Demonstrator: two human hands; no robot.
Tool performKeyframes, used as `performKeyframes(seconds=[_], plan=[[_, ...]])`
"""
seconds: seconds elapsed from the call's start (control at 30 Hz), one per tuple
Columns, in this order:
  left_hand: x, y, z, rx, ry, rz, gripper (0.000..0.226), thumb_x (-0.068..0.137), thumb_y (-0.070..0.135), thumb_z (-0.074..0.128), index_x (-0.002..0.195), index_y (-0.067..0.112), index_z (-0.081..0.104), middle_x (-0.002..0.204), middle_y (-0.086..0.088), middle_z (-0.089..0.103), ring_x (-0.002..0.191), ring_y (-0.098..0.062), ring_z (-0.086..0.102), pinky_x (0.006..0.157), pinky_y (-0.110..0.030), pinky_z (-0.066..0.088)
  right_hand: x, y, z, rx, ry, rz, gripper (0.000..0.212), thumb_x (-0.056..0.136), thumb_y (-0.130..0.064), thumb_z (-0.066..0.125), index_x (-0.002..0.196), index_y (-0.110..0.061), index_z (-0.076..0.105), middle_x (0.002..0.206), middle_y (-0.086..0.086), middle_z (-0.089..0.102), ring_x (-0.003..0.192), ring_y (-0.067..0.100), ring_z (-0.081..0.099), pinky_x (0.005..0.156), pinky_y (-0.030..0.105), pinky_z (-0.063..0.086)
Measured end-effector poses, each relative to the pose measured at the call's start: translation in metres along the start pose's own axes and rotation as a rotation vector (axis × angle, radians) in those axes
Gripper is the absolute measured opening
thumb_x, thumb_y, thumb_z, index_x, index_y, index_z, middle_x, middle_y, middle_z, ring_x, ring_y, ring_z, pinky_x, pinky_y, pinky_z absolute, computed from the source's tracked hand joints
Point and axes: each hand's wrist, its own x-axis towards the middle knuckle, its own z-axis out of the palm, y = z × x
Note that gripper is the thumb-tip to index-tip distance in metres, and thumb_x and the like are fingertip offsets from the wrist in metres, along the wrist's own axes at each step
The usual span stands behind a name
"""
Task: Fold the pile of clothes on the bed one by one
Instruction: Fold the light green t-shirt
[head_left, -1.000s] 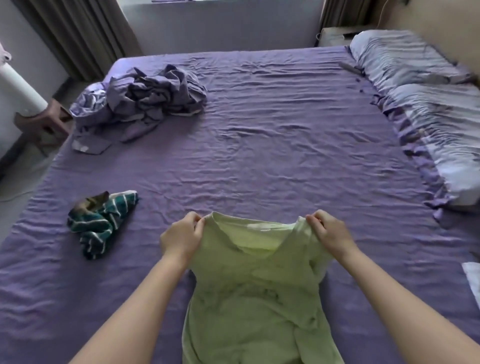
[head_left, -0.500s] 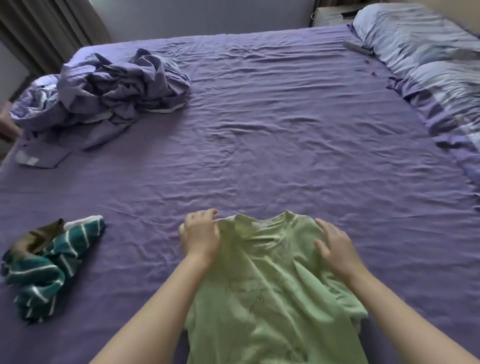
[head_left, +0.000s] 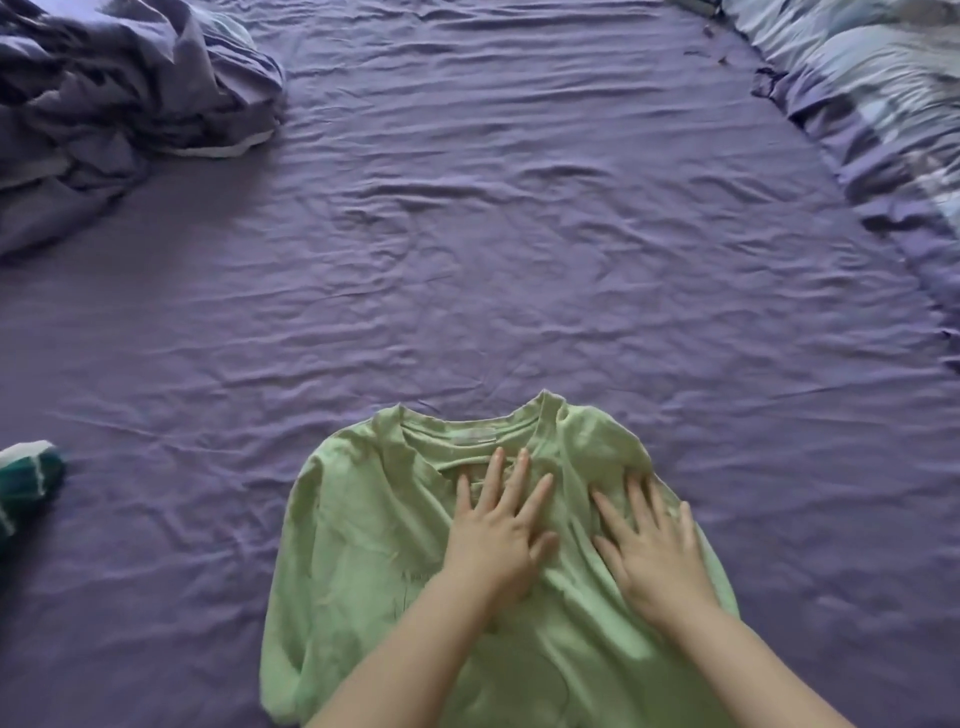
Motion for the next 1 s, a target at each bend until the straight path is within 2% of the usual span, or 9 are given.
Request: performKeyframes(seconds=[0.13,0.2,0.27,0.37,0.47,0.53,0.63,0.83,1.0], plan=[[0.001,-0.003,-0.004,0.031,-0.06,-0.003,0.064,0.092,0.065,0.01,0.143,0.042,-0.02,0.146,0.009,-0.038,0.128,-0.018,-0.045,0.11,-0.051,-0.018,-0.006,0.016,-0.009,0.289,0.081,-0.08,0.054,0.099,-0.043,0.032,0.148,-0.038,0.01,0.159,-0.005,-0.004,0.145,0.013,-0.009,0.115,0.039,0.0],[0.0,-0.001,-0.01,0.025,-0.072,-0.016,0.064,0.092,0.065,0.013,0.145,0.042,-0.016,0.151,0.009,-0.032,0.131,-0.018,-0.041,0.111,-0.052,-0.015,-0.011,0.027,-0.015,0.505,0.21,0.006,0.054,0.097,-0.031,0.044,0.147,-0.024,0.026,0.158,0.0,0.011,0.145,0.019,0.007,0.114,0.034,0.011],[-0.001,0.004,-0.017,0.017,-0.077,-0.043,0.064,0.093,0.064,0.015,0.147,0.041,-0.01,0.155,0.007,-0.026,0.138,-0.02,-0.033,0.112,-0.053,-0.011,-0.016,0.036,-0.019,0.574,0.222,0.126,0.059,0.094,-0.027,0.054,0.146,-0.013,0.03,0.153,0.007,0.027,0.14,0.025,0.026,0.111,0.035,0.02],[-0.003,0.021,-0.023,0.014,-0.029,-0.12,0.062,0.094,0.061,0.014,0.149,0.038,-0.003,0.157,0.002,-0.021,0.142,-0.022,-0.026,0.112,-0.053,-0.013,-0.013,0.047,-0.024,0.685,0.146,0.201,0.058,0.087,-0.025,0.065,0.138,-0.011,0.043,0.117,0.006,0.061,0.107,0.025,0.054,0.097,0.04,0.036],[-0.003,0.046,-0.023,-0.019,0.017,-0.15,0.059,0.096,0.057,0.015,0.149,0.038,-0.004,0.156,0.001,-0.024,0.137,-0.017,-0.033,0.112,-0.051,-0.015,-0.006,0.056,-0.035,0.835,0.168,0.124,0.017,0.083,-0.017,0.068,0.099,-0.013,0.066,0.078,-0.002,0.057,0.079,0.022,0.054,0.072,0.028,0.036],[0.002,0.061,-0.024,-0.038,0.031,-0.161,0.058,0.097,0.056,0.015,0.148,0.039,-0.008,0.155,0.003,-0.025,0.137,-0.016,-0.033,0.112,-0.05,-0.016,-0.002,0.065,-0.044,0.931,0.2,0.087,0.005,0.086,-0.013,0.062,0.09,-0.011,0.062,0.081,0.0,0.054,0.08,0.021,0.051,0.067,0.025,0.031],[0.018,0.081,-0.03,-0.056,0.048,-0.175,0.059,0.098,0.055,0.017,0.148,0.039,-0.011,0.153,0.006,-0.027,0.141,-0.018,-0.027,0.113,-0.051,-0.015,0.007,0.086,-0.065,0.994,0.23,0.099,0.005,0.093,-0.015,0.053,0.095,-0.011,0.051,0.081,0.002,0.057,0.081,0.026,0.053,0.067,0.032,0.035],[0.061,0.106,-0.037,-0.053,0.048,-0.179,0.063,0.095,0.06,0.014,0.147,0.037,-0.013,0.157,0.005,-0.02,0.142,-0.017,-0.025,0.112,-0.05,-0.018,0.028,0.144,-0.085,0.448,0.305,0.118,0.019,0.092,-0.036,0.054,0.105,-0.022,0.051,0.094,0.0,0.067,0.092,0.03,0.061,0.065,0.032,0.034],[0.088,0.102,-0.045,-0.145,0.097,-0.295,0.054,0.099,0.05,0.023,0.15,0.037,0.012,0.16,0.002,-0.008,0.146,-0.022,-0.013,0.114,-0.052,-0.008,0.034,0.167,-0.073,0.57,0.115,0.021,0.036,0.098,-0.028,0.044,0.132,-0.02,0.048,0.121,0.004,0.064,0.114,0.027,0.055,0.096,0.039,0.036]])
